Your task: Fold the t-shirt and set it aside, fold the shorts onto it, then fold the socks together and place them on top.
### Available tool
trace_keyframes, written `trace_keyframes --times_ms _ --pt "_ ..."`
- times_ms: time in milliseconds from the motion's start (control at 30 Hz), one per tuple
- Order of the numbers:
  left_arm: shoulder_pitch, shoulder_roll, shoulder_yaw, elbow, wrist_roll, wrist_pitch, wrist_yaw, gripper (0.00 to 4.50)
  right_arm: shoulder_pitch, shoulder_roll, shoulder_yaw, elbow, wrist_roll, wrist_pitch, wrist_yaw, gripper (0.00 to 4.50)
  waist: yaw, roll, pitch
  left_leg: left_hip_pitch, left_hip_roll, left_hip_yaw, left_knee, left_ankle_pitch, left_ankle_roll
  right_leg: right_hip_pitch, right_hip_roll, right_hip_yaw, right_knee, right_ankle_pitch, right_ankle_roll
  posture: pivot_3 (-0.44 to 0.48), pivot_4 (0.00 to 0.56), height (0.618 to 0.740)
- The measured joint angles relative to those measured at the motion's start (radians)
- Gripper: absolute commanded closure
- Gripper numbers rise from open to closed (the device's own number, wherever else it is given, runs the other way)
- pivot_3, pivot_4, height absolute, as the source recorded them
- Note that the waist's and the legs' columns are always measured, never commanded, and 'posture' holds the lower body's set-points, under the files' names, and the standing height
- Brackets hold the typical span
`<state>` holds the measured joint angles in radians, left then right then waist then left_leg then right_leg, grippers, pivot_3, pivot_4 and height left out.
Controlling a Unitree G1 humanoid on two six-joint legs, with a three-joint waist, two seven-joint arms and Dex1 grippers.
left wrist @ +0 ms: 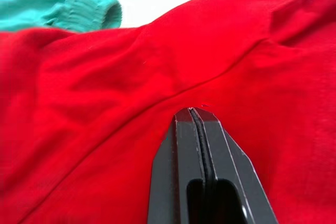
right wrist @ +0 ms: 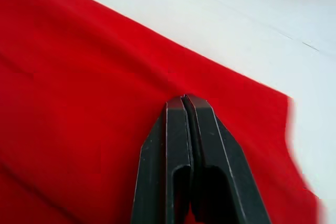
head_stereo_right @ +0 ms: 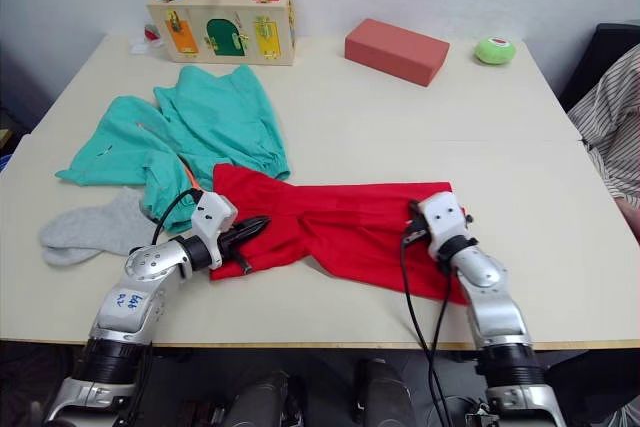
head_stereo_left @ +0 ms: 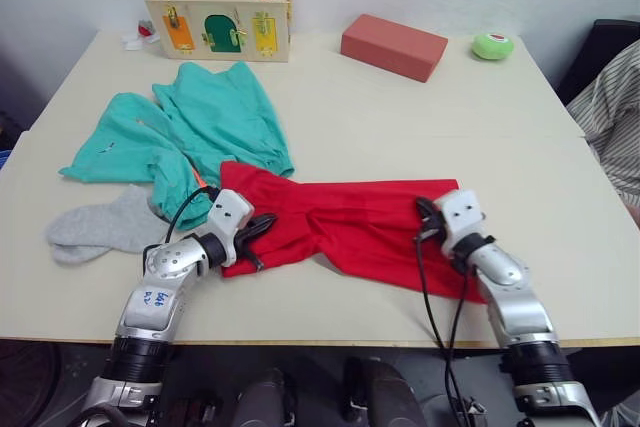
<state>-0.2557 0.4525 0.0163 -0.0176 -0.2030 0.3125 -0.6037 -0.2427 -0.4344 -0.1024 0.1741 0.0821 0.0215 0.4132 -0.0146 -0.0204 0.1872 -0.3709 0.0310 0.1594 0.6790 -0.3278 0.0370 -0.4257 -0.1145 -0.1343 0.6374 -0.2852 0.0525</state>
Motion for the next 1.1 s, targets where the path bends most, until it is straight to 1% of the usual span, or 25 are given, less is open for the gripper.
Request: trace_keyframes --times_ms 100,200,233,333,367,433,567,633,733,867,900,1033,1100 --pt "0.021 0.003 0.032 0.019 -0.034 -0.047 -0.045 4.5 0.025 -0.032 -0.075 0.026 0.069 0.0 0.049 4.47 0.0 0.0 0.0 0.0 0.0 0.0 -0.001 0.0 0.0 -0.001 0.0 0.0 0.0 0.0 0.0 0.0 0.15 0.74" --pt "0.029 0.024 0.073 0.012 -0.105 -0.118 -0.144 4.5 0.059 -0.058 -0.128 -0.022 0.187 -0.01 0.167 4.47 -0.006 0.001 0.001 -0.001 0.0 0.0 -0.001 0.0 0.0 -0.001 0.0 0.0 0.0 0.0 0.0 0.0 0.15 0.74" --pt "0.029 0.036 0.087 -0.007 -0.127 -0.131 -0.173 4.5 0.069 -0.071 -0.133 -0.06 0.208 -0.012 0.196 4.47 -0.009 0.001 0.001 -0.001 0.0 0.0 -0.001 0.0 0.0 -0.001 0.0 0.0 0.0 0.0 0.0 0.0 0.15 0.74" --pt "0.037 0.117 0.116 -0.105 -0.198 -0.139 -0.277 4.5 0.135 -0.121 -0.121 -0.265 0.255 0.009 0.273 4.47 -0.013 0.002 0.001 0.0 0.001 0.0 -0.004 0.0 -0.001 -0.001 0.0 0.0 -0.001 0.0 0.0 0.0 0.15 0.74" --pt "0.06 0.154 0.118 -0.156 -0.219 -0.133 -0.316 4.5 0.173 -0.126 -0.097 -0.357 0.265 0.027 0.287 4.47 -0.014 0.002 0.0 0.002 0.001 0.0 -0.008 0.0 -0.001 -0.001 0.0 0.0 -0.002 0.0 -0.001 0.0 0.15 0.74" --pt "0.109 0.179 0.107 -0.231 -0.242 -0.109 -0.354 4.5 0.231 -0.117 -0.021 -0.47 0.27 0.059 0.3 4.47 -0.013 0.003 0.0 0.003 0.0 0.0 -0.012 0.001 -0.002 0.0 0.0 0.0 -0.006 0.0 -0.001 0.0 0.15 0.74" --pt "0.234 0.165 0.034 -0.285 -0.214 -0.074 -0.325 4.5 0.329 -0.065 0.096 -0.539 0.204 0.091 0.256 4.47 -0.01 0.003 0.0 0.001 -0.001 0.0 -0.013 0.001 -0.002 -0.001 0.0 0.0 -0.008 0.0 0.0 0.0 0.15 0.74" --pt "0.246 0.146 0.013 -0.283 -0.184 -0.071 -0.29 4.5 0.345 -0.04 0.125 -0.539 0.171 0.102 0.221 4.47 -0.003 0.003 0.0 0.0 -0.001 0.0 -0.012 0.001 -0.002 -0.001 0.0 0.0 -0.009 0.001 0.0 0.0 0.15 0.74" --pt "0.24 0.116 0.013 -0.275 -0.151 -0.063 -0.217 4.5 0.363 -0.031 0.134 -0.532 0.116 0.084 0.182 4.47 0.008 0.003 0.0 0.001 -0.001 0.0 -0.013 0.0 -0.002 -0.001 0.0 0.0 -0.01 0.002 -0.001 0.0 0.15 0.74" --pt "0.284 0.107 0.011 -0.224 -0.093 -0.061 -0.153 4.5 0.435 -0.039 0.13 -0.468 0.074 0.008 0.176 4.47 0.014 0.003 0.0 0.001 -0.001 0.0 -0.015 0.0 -0.002 -0.002 0.0 -0.001 -0.01 0.001 -0.002 0.0 0.15 0.74" --pt "0.297 0.106 0.016 -0.22 -0.094 -0.063 -0.146 4.5 0.459 -0.049 0.124 -0.457 0.072 -0.026 0.181 4.47 0.013 0.002 -0.001 0.001 0.0 0.0 -0.015 0.0 -0.002 -0.001 0.001 -0.001 -0.01 0.001 -0.002 0.0 0.15 0.74" --pt "0.349 0.126 0.07 -0.221 -0.114 -0.069 -0.156 4.5 0.52 -0.11 0.03 -0.383 0.093 -0.148 0.226 4.47 0.013 0.001 -0.002 0.004 0.0 0.0 -0.014 0.0 -0.001 0.002 0.0 -0.001 -0.011 0.001 -0.002 0.0 0.15 0.74" --pt "0.354 0.136 0.082 -0.217 -0.116 -0.071 -0.161 4.5 0.52 -0.115 0.001 -0.352 0.107 -0.172 0.24 4.47 0.013 0.0 -0.002 0.005 0.0 0.0 -0.014 -0.002 -0.004 0.002 0.0 0.0 -0.011 0.001 -0.002 0.0 0.15 0.74"
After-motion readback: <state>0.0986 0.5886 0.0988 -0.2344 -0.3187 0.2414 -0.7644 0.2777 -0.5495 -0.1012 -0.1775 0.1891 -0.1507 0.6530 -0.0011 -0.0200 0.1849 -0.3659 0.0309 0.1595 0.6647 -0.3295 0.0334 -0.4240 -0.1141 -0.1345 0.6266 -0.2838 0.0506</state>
